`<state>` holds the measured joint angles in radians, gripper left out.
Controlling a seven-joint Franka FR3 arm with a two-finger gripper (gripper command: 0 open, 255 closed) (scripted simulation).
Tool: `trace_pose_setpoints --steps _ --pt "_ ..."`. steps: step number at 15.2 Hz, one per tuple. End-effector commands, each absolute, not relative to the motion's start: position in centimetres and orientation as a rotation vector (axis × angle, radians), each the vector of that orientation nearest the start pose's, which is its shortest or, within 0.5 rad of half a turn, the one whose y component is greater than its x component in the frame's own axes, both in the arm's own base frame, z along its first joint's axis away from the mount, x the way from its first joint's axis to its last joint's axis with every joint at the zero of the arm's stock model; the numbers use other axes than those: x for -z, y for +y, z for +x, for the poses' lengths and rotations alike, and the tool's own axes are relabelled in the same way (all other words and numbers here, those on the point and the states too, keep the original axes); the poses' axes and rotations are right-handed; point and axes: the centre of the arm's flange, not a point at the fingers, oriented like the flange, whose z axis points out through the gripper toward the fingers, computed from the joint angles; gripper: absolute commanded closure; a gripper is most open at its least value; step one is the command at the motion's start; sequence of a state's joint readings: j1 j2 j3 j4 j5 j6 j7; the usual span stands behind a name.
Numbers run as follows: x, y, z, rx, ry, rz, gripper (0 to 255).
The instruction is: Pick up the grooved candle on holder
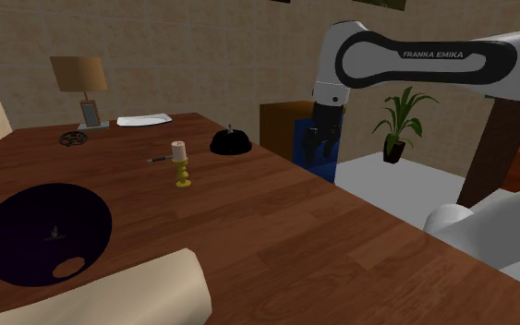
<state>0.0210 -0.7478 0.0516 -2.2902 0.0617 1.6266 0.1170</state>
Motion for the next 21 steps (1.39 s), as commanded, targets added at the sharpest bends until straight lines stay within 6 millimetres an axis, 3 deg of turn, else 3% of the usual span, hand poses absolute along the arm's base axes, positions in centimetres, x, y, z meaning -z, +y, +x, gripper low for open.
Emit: trace_pose_setpoints --steps 1,21 --pt "-61.5 3.5 32.2 0.126 0.089 -3.104 0" --pt "-63.9 21.7 47.3 0.370 -0.155 -3.011 0"
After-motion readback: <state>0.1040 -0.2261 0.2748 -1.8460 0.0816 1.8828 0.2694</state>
